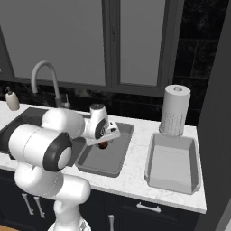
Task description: Place one bell pepper and one chicken drumstick in each tupperware on the nearby counter, to pack two identical lunches.
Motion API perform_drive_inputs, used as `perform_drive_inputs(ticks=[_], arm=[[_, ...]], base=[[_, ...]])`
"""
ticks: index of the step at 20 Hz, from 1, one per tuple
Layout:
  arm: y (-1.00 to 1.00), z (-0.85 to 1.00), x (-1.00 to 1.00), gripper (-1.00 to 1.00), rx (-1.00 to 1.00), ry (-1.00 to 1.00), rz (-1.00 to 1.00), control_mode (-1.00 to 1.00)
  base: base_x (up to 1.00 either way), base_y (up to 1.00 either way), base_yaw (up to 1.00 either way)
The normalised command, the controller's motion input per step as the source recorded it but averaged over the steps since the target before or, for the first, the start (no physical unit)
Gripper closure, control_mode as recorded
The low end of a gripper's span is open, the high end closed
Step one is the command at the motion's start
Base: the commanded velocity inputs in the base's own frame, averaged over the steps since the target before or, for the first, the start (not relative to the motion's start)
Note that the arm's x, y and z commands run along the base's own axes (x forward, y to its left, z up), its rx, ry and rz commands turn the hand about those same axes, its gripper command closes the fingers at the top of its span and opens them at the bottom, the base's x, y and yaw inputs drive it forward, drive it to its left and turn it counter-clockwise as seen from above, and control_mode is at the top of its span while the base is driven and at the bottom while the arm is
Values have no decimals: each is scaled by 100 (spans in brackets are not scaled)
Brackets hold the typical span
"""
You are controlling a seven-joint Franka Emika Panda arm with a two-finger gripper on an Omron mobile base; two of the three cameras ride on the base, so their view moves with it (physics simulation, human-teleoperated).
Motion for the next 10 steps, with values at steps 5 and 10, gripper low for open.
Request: perform_drive_inputs(ticks=[5, 10], arm=[[0, 61, -11, -100, 0, -1, 0, -100], [1, 82, -49, -100, 3, 0, -4, -100]], base=[[0, 0, 0], [0, 0, 0]])
